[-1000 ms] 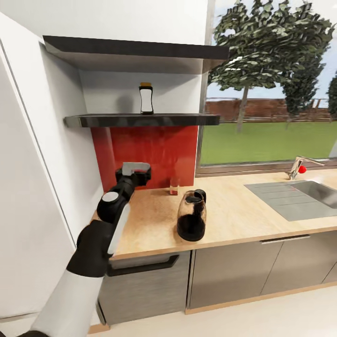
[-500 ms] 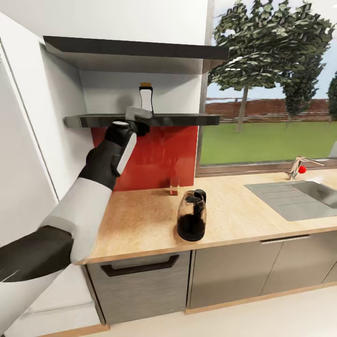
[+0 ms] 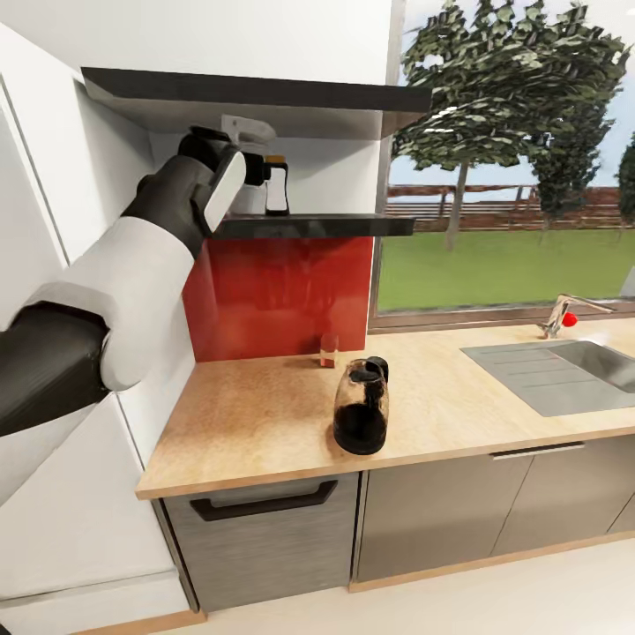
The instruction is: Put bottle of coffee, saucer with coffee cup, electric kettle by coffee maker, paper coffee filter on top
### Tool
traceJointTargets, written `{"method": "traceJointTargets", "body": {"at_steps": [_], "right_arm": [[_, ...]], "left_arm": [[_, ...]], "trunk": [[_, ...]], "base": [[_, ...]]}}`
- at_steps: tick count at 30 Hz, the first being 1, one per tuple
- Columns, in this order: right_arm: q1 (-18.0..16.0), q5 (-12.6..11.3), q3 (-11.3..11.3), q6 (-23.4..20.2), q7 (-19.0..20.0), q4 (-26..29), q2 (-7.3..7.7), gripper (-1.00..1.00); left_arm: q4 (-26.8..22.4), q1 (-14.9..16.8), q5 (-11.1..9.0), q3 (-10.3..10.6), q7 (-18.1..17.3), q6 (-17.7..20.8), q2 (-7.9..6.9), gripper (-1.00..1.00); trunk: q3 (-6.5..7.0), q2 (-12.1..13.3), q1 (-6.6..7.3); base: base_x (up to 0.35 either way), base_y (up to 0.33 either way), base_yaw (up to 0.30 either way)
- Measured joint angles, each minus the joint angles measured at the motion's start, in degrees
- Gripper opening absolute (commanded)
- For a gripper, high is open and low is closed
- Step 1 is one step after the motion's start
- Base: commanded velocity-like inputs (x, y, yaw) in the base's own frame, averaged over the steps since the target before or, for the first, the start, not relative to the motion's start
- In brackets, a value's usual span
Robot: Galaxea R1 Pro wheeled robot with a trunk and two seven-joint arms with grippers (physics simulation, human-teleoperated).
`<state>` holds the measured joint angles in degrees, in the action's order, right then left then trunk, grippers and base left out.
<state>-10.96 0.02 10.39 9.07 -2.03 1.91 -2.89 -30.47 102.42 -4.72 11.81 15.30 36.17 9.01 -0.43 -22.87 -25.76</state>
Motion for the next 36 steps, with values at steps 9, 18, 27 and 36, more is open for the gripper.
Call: {"method": "traceJointTargets", "body": {"at_steps": [9, 18, 27, 36], "right_arm": [[0.01, 0.08, -0.11, -0.02, -0.12, -0.08, 0.89, 1.0], [0.48, 0.13, -0.17, -0.2, -0.08, -0.2, 4.78, 1.0], [1.69, 0.13, -0.14, -0.4, -0.07, -0.23, 5.69, 1.0], [1.83, 0.06, -0.15, -0.42, -0.12, -0.2, 5.8, 1.0]], "left_arm": [[-0.72, 0.57, -0.18, -0.1, 1.53, -2.27, -0.22, 1.0], [-0.63, 0.26, 0.02, 0.05, 1.67, -7.14, -0.71, 1.0], [-0.8, -4.26, 0.02, 0.08, 1.9, -12.92, -0.99, 1.0], [-0.31, -5.01, -0.26, -0.07, 2.27, -12.97, -0.89, 1.0]], "trunk": [[0.0, 0.01, 0.0], [-0.01, 0.01, 0.0], [-0.01, 0.02, 0.0], [0.0, 0.0, 0.01]], "base": [[0.0, 0.0, 0.0], [0.0, 0.0, 0.0], [0.0, 0.0, 0.0], [0.046, 0.0, 0.0]]}}
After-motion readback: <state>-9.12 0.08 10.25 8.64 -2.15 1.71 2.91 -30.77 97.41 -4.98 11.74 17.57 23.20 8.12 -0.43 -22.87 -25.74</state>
